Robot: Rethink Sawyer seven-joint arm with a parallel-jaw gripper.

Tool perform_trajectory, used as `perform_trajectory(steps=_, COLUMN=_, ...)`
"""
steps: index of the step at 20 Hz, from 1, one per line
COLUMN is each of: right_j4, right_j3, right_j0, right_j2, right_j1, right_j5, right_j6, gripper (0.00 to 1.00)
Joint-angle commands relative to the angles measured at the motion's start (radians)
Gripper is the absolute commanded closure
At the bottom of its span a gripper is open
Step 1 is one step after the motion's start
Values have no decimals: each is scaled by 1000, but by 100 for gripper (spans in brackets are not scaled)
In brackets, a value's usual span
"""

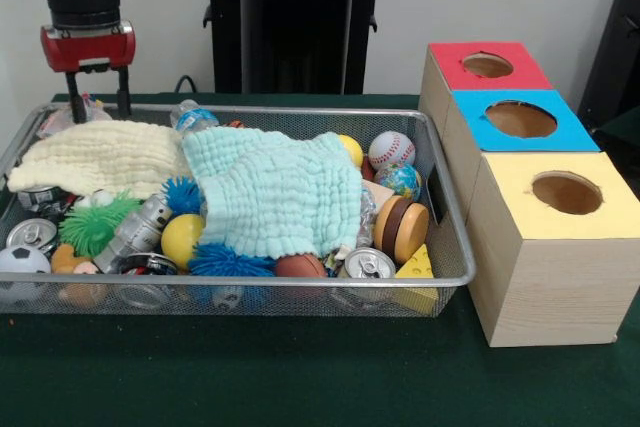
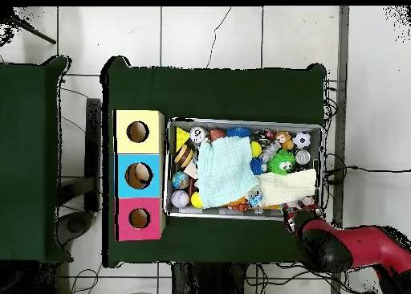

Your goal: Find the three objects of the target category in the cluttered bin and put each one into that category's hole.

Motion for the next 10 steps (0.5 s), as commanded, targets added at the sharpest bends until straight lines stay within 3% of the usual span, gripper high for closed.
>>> perform_trajectory(steps=1, right_j4=18, right_j3=-5, right_j0=1, right_j2=58, right_j1=-30, right_j5=80, right_j6=-273, gripper=0)
perform_trajectory(steps=10, right_j4=5, right_j3=-7, right_j0=4, right_j2=54, right_j1=-27, right_j5=73, right_j6=-265, gripper=0)
